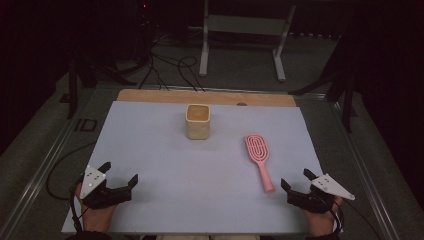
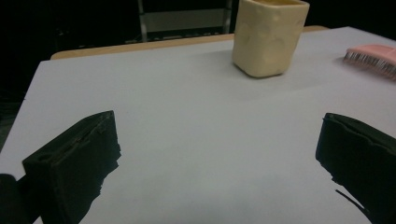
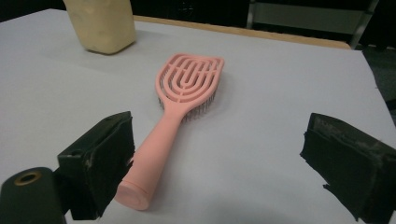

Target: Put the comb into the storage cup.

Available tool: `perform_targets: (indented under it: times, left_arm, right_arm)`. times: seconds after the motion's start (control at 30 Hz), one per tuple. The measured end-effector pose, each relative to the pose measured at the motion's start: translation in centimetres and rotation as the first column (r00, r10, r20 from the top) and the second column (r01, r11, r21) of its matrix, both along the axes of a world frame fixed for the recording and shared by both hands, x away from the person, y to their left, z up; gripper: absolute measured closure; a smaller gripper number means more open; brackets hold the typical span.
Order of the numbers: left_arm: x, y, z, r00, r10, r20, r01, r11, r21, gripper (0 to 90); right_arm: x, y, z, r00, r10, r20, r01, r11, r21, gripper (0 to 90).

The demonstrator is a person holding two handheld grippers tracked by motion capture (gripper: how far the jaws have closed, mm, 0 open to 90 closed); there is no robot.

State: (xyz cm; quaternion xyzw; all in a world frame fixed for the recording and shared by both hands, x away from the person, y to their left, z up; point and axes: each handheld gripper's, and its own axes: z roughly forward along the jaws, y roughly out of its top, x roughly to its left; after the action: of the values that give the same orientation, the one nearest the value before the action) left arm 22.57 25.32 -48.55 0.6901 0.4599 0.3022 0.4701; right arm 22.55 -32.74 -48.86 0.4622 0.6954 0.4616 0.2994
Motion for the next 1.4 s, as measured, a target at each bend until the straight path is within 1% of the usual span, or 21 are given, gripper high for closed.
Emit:
perform_targets:
  times: [0.03,0.07,0.1,0.13,0.17,0.3,0.33,0.37,0.4,0.43,0.5,0.53,0.7,0.8,0.93,1.0,1.1,1.13,1.17,1.3,1.4]
  left_arm:
    - [0.0,-0.2,0.0,1.0000,-0.003,-0.002,0.003,0.9999,0.011,0.2]
    - [0.0,-0.2,0.0,1.0000,-0.003,-0.002,0.003,0.9999,0.011,0.2]
    - [0.0,-0.5,-0.1,1.0000,-0.008,-0.004,0.008,0.9996,0.027,0.2]
    - [0.1,-0.5,-0.2,0.9999,-0.008,-0.008,0.009,0.9996,0.028,0.2]
    - [0.2,-0.5,-0.3,0.9999,-0.007,-0.015,0.008,0.9997,0.022,0.2]
    - [0.3,-0.3,-0.4,0.9999,0.001,-0.016,-0.001,1.0000,0.003,0.2]
    - [0.4,-0.3,-0.4,0.9999,0.006,-0.015,-0.006,1.0000,-0.002,0.2]
    - [0.4,-0.3,-0.4,0.9999,0.007,-0.012,-0.007,0.9999,-0.008,0.2]
    - [0.4,-0.3,-0.4,0.9999,0.006,-0.013,-0.006,1.0000,-0.004,0.2]
    - [0.5,-0.4,-0.5,0.9999,0.008,-0.015,-0.008,1.0000,-0.005,0.2]
    - [0.7,-0.4,-0.7,0.9997,0.003,-0.025,-0.003,1.0000,-0.004,0.3]
    - [0.9,-0.5,-0.8,0.9995,0.005,-0.031,-0.005,1.0000,0.000,0.2]
    - [0.9,-0.7,-0.8,0.9994,0.001,-0.034,-0.001,1.0000,0.001,0.3]
    - [0.8,-0.7,-0.9,0.9994,-0.001,-0.034,0.001,1.0000,0.004,0.3]
    - [0.9,-0.7,-0.9,0.9994,0.003,-0.034,-0.003,1.0000,-0.004,0.2]
    - [0.9,-0.6,-0.9,0.9993,0.004,-0.037,-0.004,1.0000,-0.002,0.3]
    - [0.8,-0.6,-1.0,0.9993,0.006,-0.037,-0.007,1.0000,-0.006,0.2]
    - [0.8,-0.6,-1.0,0.9993,0.007,-0.038,-0.008,0.9999,-0.007,0.2]
    - [0.9,-0.6,-1.0,0.9992,0.007,-0.038,-0.007,1.0000,-0.007,0.3]
    - [0.9,-0.7,-1.1,0.9992,0.006,-0.039,-0.006,1.0000,-0.006,0.2]
    - [0.9,-0.8,-1.1,0.9990,0.001,-0.045,-0.001,1.0000,-0.003,0.3]
  right_arm:
    - [0.0,0.0,0.0,1.0000,0.001,-0.003,-0.001,1.0000,-0.001,9.0]
    - [0.0,0.0,0.0,1.0000,0.001,-0.003,-0.001,1.0000,-0.001,9.0]
    - [0.0,0.1,0.0,1.0000,0.000,-0.009,0.000,1.0000,-0.001,9.0]
    - [0.1,0.2,-0.1,1.0000,0.001,-0.009,-0.001,1.0000,-0.006,9.0]
    - [0.2,0.3,-0.1,0.9999,0.002,-0.011,-0.002,0.9999,-0.012,9.1]
    - [0.3,0.5,-0.1,0.9998,0.000,-0.019,0.000,0.9998,-0.018,9.1]
    - [0.4,0.4,-0.2,0.9994,-0.007,-0.034,0.006,0.9997,-0.024,9.2]
    - [0.4,0.4,-0.2,0.9994,-0.007,-0.034,0.006,0.9997,-0.024,9.2]
    - [0.7,0.4,-0.3,0.9984,-0.018,-0.053,0.017,0.9996,-0.025,9.8]
    - [0.7,0.4,-0.3,0.9984,-0.018,-0.053,0.017,0.9996,-0.025,9.8]
    - [1.0,0.7,-0.3,0.9976,-0.009,-0.069,0.008,0.9996,-0.026,11.2]
    - [1.0,0.8,-0.3,0.9974,-0.006,-0.072,0.004,0.9997,-0.026,11.3]
    - [1.2,1.3,0.2,0.9977,0.010,-0.066,-0.012,0.9996,-0.027,12.6]
    - [1.2,1.6,0.4,0.9976,0.016,-0.068,-0.017,0.9997,-0.019,12.6]
    - [1.3,1.9,0.8,0.9969,0.018,-0.077,-0.019,0.9998,-0.009,9.8]
    - [1.5,2.2,1.0,0.9960,0.021,-0.087,-0.022,0.9997,-0.015,8.9]
    - [1.6,2.5,1.1,0.9950,0.031,-0.095,-0.033,0.9993,-0.018,8.9]
    - [1.9,2.9,1.3,0.9937,0.050,-0.101,-0.050,0.9987,-0.003,8.9]
    - [1.9,2.9,1.3,0.9937,0.050,-0.101,-0.050,0.9987,-0.003,8.9]
    - [2.3,3.7,1.4,0.9917,0.080,-0.101,-0.081,0.9967,-0.004,8.9]
    - [2.7,4.6,1.4,0.9877,0.111,-0.110,-0.111,0.9938,0.004,9.1]
